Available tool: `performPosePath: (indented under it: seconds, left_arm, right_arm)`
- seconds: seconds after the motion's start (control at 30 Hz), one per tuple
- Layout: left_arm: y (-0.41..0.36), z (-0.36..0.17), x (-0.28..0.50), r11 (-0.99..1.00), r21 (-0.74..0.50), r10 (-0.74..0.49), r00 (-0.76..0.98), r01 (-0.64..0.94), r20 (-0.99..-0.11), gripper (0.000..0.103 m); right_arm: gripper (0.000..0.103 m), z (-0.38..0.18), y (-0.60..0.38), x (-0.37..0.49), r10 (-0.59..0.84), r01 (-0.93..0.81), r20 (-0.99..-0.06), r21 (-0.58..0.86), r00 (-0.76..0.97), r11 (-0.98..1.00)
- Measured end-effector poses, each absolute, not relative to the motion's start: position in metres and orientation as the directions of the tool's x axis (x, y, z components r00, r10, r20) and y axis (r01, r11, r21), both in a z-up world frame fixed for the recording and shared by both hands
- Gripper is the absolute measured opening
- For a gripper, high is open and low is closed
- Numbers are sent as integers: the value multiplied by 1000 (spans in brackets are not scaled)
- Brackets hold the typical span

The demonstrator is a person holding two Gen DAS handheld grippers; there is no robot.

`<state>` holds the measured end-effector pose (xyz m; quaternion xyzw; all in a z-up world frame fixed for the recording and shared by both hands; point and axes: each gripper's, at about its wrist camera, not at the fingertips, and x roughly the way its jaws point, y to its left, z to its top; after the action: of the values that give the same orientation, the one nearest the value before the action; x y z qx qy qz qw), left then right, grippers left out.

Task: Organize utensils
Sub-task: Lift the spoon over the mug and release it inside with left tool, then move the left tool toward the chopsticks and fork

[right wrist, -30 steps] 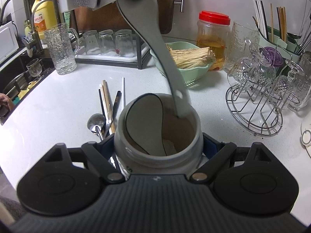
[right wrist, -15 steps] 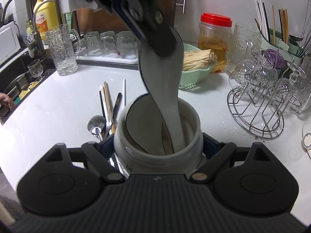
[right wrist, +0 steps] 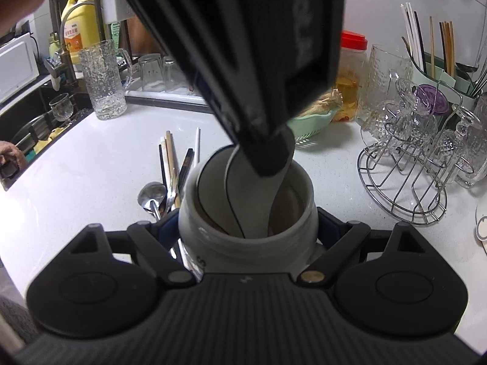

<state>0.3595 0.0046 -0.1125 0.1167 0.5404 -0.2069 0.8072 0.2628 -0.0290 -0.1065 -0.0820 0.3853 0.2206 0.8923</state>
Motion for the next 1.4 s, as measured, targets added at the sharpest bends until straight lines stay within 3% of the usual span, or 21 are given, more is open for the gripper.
performPosePath:
  seconds: [0.8, 1.23, 1.4]
  left_arm:
    - [12, -114, 363, 903, -116, -252, 292, 413, -923, 15]
    - [31, -89, 350, 916, -186, -319, 363, 357, -876, 31]
    - [43, -75, 343, 925, -202, -330, 416, 321, -848, 32]
  right_arm:
    - [91, -108, -33, 265, 341, -464, -724, 33, 599, 885]
    - [91, -108, -32, 264, 333, -456, -725, 29, 603, 890]
    - [91, -108, -31, 263, 327, -450, -726, 28, 605, 893]
